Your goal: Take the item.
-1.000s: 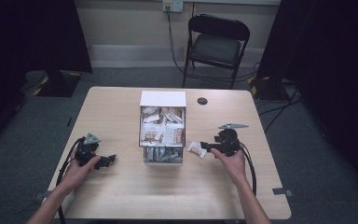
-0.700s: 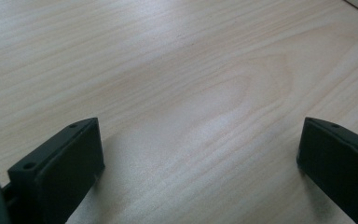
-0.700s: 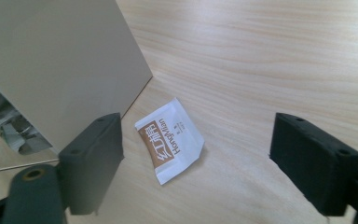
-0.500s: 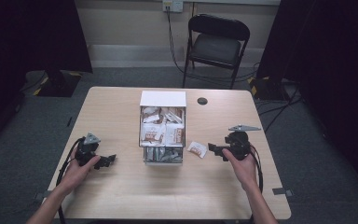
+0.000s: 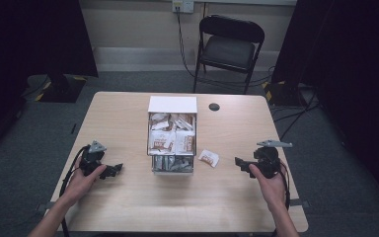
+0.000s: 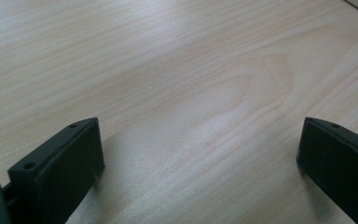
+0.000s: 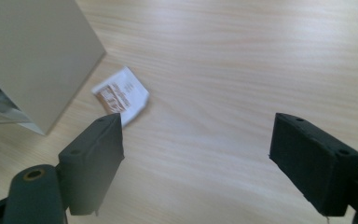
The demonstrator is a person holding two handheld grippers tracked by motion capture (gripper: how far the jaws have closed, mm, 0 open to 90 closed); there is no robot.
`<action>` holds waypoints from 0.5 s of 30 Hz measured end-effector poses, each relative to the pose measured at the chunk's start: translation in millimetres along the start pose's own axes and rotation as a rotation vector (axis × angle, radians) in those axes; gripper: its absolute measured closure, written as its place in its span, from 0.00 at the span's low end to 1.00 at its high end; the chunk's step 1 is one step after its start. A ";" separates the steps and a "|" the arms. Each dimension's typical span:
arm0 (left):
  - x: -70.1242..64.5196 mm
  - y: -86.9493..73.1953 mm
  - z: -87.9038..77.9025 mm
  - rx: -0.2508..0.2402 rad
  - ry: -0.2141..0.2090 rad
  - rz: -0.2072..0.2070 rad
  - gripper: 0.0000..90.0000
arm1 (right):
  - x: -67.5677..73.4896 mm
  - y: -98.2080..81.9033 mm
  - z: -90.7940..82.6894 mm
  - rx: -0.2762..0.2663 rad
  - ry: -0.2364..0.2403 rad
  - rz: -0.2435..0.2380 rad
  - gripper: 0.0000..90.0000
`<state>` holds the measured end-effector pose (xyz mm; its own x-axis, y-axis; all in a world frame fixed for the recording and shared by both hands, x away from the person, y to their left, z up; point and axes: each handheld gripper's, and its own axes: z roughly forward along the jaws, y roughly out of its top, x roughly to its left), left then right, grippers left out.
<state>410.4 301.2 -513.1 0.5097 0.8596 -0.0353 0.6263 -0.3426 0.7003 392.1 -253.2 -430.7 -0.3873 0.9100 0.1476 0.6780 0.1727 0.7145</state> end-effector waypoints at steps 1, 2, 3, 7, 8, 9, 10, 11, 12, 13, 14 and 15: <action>0.0 0.0 0.1 0.000 0.000 0.000 0.00 | -4.3 -4.4 -0.5 0.006 -0.009 0.009 0.19; 0.0 0.0 0.1 0.000 0.000 0.000 0.00 | -7.2 -7.3 -0.4 0.007 -0.016 0.012 0.19; -0.1 0.0 0.1 -0.002 0.000 -0.002 0.00 | -10.8 -11.3 0.0 0.013 -0.025 0.020 0.19; -0.2 0.0 0.2 -0.002 0.000 -0.003 0.00 | -24.2 -28.0 7.6 0.060 -0.085 0.032 0.19; 0.0 0.0 0.0 0.000 0.000 0.000 0.00 | -26.6 -31.9 10.2 0.080 -0.109 0.028 0.20; -0.2 -0.1 0.2 -0.002 0.001 -0.003 0.00 | -29.5 -35.6 12.9 0.101 -0.131 0.020 0.21; -0.1 0.0 0.0 0.000 0.000 -0.001 0.00 | -31.9 -39.1 15.6 0.123 -0.153 0.020 0.21; -0.2 0.0 0.1 -0.002 0.000 -0.003 0.00 | -35.0 -42.4 18.7 0.138 -0.160 0.023 0.21; -0.2 0.0 0.1 -0.002 0.000 -0.003 0.00 | -35.0 -42.4 18.7 0.138 -0.160 0.023 0.21; 0.0 0.0 0.0 0.000 0.000 0.000 0.00 | -38.2 -48.8 23.9 0.152 -0.192 0.019 0.20; 0.0 0.0 0.0 0.000 0.000 0.000 0.00 | -38.2 -48.8 23.9 0.152 -0.192 0.019 0.20; -0.2 -0.1 0.1 -0.002 0.000 -0.003 0.00 | -39.1 -49.5 24.3 0.145 -0.203 0.014 0.19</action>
<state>410.4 301.0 -513.2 0.5079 0.8606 -0.0370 0.6265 -0.3396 0.7016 388.8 -288.2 -488.4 -0.2542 0.9671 0.0057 0.7706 0.1990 0.6055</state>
